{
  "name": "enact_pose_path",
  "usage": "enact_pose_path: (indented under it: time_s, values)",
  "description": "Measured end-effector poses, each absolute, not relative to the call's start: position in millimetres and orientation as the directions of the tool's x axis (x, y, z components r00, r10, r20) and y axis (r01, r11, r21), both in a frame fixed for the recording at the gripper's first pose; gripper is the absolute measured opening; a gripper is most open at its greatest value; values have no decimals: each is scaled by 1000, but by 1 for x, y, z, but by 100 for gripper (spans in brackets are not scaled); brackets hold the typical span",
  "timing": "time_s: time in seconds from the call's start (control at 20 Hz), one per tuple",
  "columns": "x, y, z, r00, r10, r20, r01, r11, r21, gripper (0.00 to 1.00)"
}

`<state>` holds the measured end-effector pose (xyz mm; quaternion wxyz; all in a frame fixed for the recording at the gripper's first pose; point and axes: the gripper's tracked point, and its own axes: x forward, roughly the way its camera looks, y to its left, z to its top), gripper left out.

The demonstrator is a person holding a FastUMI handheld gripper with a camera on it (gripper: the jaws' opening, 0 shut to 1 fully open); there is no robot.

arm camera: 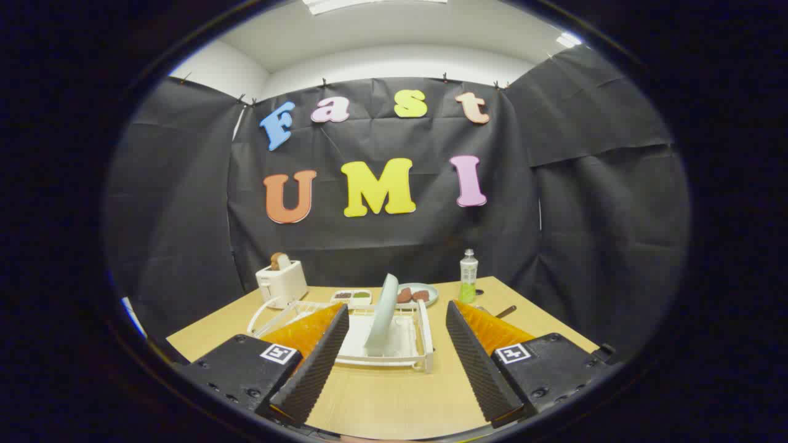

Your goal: Take the plate from the dish rack, then take the spoon from the basket and place it into the plate.

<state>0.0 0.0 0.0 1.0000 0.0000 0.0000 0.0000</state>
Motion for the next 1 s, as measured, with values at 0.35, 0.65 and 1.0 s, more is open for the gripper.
enact_pose_path:
  time_s: [0.35, 0.65, 1.0]
  values:
    - [5, -6, -6, 1000, -24, -6, 23, 1000, -16, 100]
    - [6, -1, -6, 1000, -13, 4, 13, 999, -45, 100]
    - [18, 6, -4, 1000, 13, -24, -14, 999, -37, 99]
